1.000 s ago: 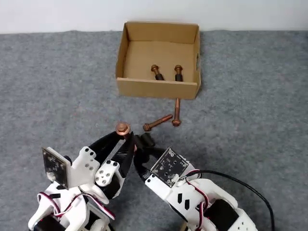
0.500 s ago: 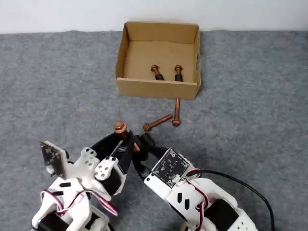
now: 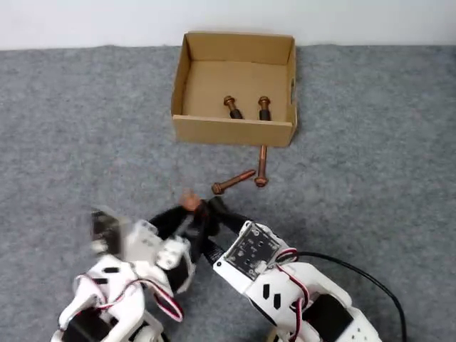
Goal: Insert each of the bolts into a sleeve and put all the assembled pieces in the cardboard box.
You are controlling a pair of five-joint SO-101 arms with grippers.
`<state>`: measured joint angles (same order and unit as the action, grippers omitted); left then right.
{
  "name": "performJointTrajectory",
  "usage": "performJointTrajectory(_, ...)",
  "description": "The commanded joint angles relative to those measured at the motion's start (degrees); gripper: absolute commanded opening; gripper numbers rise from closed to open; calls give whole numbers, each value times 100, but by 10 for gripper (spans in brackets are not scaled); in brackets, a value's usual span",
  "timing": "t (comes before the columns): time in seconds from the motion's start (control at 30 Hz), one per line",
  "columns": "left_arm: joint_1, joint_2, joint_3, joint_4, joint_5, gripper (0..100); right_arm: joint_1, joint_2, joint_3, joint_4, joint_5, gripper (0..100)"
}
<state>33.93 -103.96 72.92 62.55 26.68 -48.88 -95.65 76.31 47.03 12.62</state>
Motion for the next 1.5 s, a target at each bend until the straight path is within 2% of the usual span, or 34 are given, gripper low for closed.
performJointTrajectory(0.0,484,-9,-31,484,-316,6,-4,-22,-114,-224,79,9)
performJointTrajectory(0.2,554,0,-13,756,-765,24,347,-57,-114,-224,79,9)
performJointTrajectory(0.43,527,26,4,1055,-1055,202,365,-57,-114,-224,79,9)
performJointTrajectory(0.6,457,26,-101,1090,-1143,206,365,-40,-88,-224,79,9)
performJointTrajectory(0.93,-554,26,-910,1099,-1530,203,365,-22,-70,-215,79,9)
performJointTrajectory(1.03,-800,26,-971,1099,-1538,198,637,-22,-88,-215,70,9)
performJointTrajectory(1.13,-1275,0,-752,1046,-1547,114,1420,-13,-79,-215,53,9)
performJointTrajectory(1.23,-2066,-9,-233,554,-1556,0,2404,-13,-79,-251,-132,9)
performJointTrajectory(1.33,-2998,-9,514,-132,-1556,5,3011,-4,-167,-259,-413,9)
performJointTrajectory(1.47,-3930,-9,1578,-932,-1556,3,3108,259,-712,-207,-404,8)
